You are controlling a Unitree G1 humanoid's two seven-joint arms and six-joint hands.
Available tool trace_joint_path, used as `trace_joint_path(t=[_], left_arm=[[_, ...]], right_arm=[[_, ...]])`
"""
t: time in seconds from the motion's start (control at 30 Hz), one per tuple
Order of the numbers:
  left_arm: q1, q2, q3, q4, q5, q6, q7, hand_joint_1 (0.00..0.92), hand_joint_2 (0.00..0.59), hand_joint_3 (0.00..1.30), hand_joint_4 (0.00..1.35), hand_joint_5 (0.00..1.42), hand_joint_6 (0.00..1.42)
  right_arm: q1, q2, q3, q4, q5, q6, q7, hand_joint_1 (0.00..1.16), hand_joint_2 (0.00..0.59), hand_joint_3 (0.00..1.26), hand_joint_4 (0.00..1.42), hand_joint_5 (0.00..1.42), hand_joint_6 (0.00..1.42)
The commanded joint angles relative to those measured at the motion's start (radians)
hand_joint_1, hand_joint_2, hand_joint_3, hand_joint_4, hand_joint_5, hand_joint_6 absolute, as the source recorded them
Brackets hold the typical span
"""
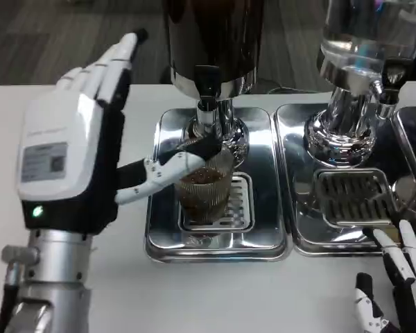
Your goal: Grasp the cup under the faucet to collect the drink, then remove the cup.
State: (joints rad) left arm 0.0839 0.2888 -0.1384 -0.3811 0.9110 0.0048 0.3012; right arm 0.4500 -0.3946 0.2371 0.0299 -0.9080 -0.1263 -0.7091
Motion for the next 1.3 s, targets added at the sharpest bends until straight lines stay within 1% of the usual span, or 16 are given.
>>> trace_joint_path(t=[0.03, 0.1, 0.17, 0.27, 0.33, 0.37, 0.5, 0.67, 0.73, 0.8, 0.83, 0.97, 1.03, 1.1, 1.2, 1.3], left_arm=[[0.107, 0.025, 0.054, -0.064, -0.001, -0.036, 0.028, 0.0, 0.038, 0.12, 0.0, 0.23, 0.22], [0.194, 0.048, 0.082, -0.092, 0.055, -0.053, 0.062, 0.0, 0.038, 0.12, 0.0, 0.23, 0.22], [0.268, 0.063, 0.098, -0.102, 0.092, -0.07, 0.093, 0.0, 0.039, 0.12, 0.0, 0.22, 0.21], [0.359, 0.077, 0.11, -0.057, 0.09, -0.105, 0.143, 0.0, 0.04, 0.13, 0.0, 0.22, 0.2], [0.404, 0.081, 0.109, -0.013, 0.087, -0.129, 0.182, 0.0, 0.041, 0.14, 0.0, 0.22, 0.2], [0.415, 0.081, 0.109, 0.002, 0.088, -0.138, 0.197, 0.0, 0.041, 0.14, 0.0, 0.22, 0.2], [0.442, 0.085, 0.064, 0.121, 0.127, -0.15, 0.251, 0.0, 0.049, 0.14, 0.0, 0.19, 0.17], [0.393, 0.083, -0.007, 0.299, 0.135, -0.132, 0.262, 0.0, 0.052, 0.15, 0.0, 0.17, 0.15], [0.369, 0.081, -0.032, 0.362, 0.131, -0.126, 0.271, 0.0, 0.053, 0.16, 0.0, 0.17, 0.15], [0.353, 0.08, -0.049, 0.397, 0.126, -0.12, 0.276, 0.0, 0.057, 0.2, 0.0, 0.17, 0.14], [0.344, 0.08, -0.059, 0.413, 0.128, -0.113, 0.276, 0.0, 0.059, 0.2, 0.0, 0.17, 0.14], [0.333, 0.086, -0.08, 0.433, 0.126, -0.095, 0.287, 0.0, 0.062, 0.21, 0.0, 0.17, 0.13], [0.334, 0.09, -0.083, 0.428, 0.121, -0.089, 0.293, 0.0, 0.063, 0.21, 0.0, 0.17, 0.13], [0.336, 0.094, -0.083, 0.424, 0.117, -0.086, 0.297, 0.0, 0.064, 0.22, 0.0, 0.17, 0.13], [0.337, 0.097, -0.079, 0.421, 0.103, -0.086, 0.3, 0.0, 0.064, 0.22, 0.0, 0.17, 0.13], [0.339, 0.099, -0.076, 0.416, 0.097, -0.084, 0.303, 0.0, 0.065, 0.22, 0.0, 0.17, 0.13]], right_arm=[[-0.001, -0.006, -0.003, -0.021, -0.005, -0.002, 0.011, 0.2, 0.451, 0.17, 0.01, 0.0, 0.0], [0.0, -0.012, -0.009, -0.032, -0.002, -0.005, 0.017, 0.22, 0.406, 0.15, 0.01, 0.0, 0.0], [0.0, -0.016, -0.014, -0.042, 0.0, -0.006, 0.023, 0.24, 0.387, 0.13, 0.01, 0.0, 0.0], [-0.003, -0.024, -0.019, -0.063, -0.001, -0.001, 0.045, 0.25, 0.345, 0.13, 0.0, 0.0, 0.0], [-0.008, -0.027, -0.023, -0.079, -0.004, 0.007, 0.065, 0.24, 0.342, 0.13, 0.0, 0.0, 0.0], [-0.01, -0.027, -0.024, -0.086, -0.007, 0.01, 0.074, 0.23, 0.326, 0.12, 0.0, 0.0, 0.0], [-0.034, -0.021, -0.014, -0.106, -0.039, 0.034, 0.12, 0.23, 0.309, 0.1, 0.0, 0.0, 0.0], [-0.056, -0.014, 0.0, -0.123, -0.057, 0.052, 0.181, 0.23, 0.301, 0.01, 0.0, 0.0, 0.0], [-0.065, -0.011, 0.003, -0.145, -0.052, 0.06, 0.221, 0.24, 0.286, 0.0, 0.0, 0.0, 0.0], [-0.076, -0.011, 0.005, -0.178, -0.041, 0.065, 0.274, 0.29, 0.258, 0.0, 0.0, 0.0, 0.0], [-0.08, -0.011, 0.005, -0.19, -0.037, 0.066, 0.294, 0.32, 0.258, 0.0, 0.0, 0.0, 0.0], [-0.115, 0.01, -0.001, -0.272, 0.042, 0.08, 0.436, 0.4, 0.229, 0.0, 0.0, 0.0, 0.0], [-0.147, 0.027, 0.002, -0.311, 0.078, 0.099, 0.513, 0.4, 0.225, 0.0, 0.0, 0.0, 0.0], [-0.174, 0.041, 0.006, -0.333, 0.093, 0.116, 0.568, 0.39, 0.207, 0.0, 0.0, 0.0, 0.0], [-0.232, 0.068, 0.015, -0.334, 0.118, 0.142, 0.637, 0.39, 0.204, 0.0, 0.0, 0.0, 0.0], [-0.298, 0.099, 0.028, -0.315, 0.147, 0.169, 0.692, 0.36, 0.18, 0.0, 0.0, 0.0, 0.0]])
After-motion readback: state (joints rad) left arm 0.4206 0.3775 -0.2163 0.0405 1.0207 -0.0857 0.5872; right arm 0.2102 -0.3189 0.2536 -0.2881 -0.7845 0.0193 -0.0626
